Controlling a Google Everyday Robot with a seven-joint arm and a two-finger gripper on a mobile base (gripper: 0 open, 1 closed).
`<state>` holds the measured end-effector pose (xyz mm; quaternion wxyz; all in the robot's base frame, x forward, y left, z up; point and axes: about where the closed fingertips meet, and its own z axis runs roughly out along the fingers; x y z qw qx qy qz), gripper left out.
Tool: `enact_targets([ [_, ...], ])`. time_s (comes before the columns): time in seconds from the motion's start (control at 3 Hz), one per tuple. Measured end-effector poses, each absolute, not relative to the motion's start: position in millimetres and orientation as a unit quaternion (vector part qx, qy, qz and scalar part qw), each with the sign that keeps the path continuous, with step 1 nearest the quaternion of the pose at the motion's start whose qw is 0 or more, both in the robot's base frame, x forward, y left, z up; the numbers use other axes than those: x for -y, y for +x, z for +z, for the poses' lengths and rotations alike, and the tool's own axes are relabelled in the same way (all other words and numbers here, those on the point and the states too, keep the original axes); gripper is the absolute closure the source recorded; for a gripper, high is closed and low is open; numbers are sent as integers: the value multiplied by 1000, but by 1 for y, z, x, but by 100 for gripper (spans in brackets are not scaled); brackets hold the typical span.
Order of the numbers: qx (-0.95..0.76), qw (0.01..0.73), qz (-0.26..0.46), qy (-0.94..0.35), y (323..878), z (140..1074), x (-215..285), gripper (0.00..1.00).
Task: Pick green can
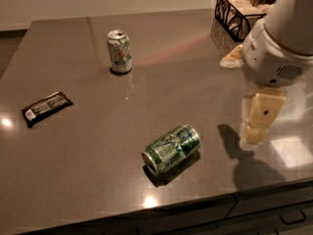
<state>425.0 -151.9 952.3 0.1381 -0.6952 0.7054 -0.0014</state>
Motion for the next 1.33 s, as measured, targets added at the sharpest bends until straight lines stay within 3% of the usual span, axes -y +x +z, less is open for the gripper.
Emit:
enact_targets([
  [0.67, -583, 108, 12, -805, 398, 891, 58, 0],
  [1.0, -550, 90, 7, -830, 390, 868, 45, 0],
  [1.33, -534, 73, 1, -842, 387, 853, 39, 18],
])
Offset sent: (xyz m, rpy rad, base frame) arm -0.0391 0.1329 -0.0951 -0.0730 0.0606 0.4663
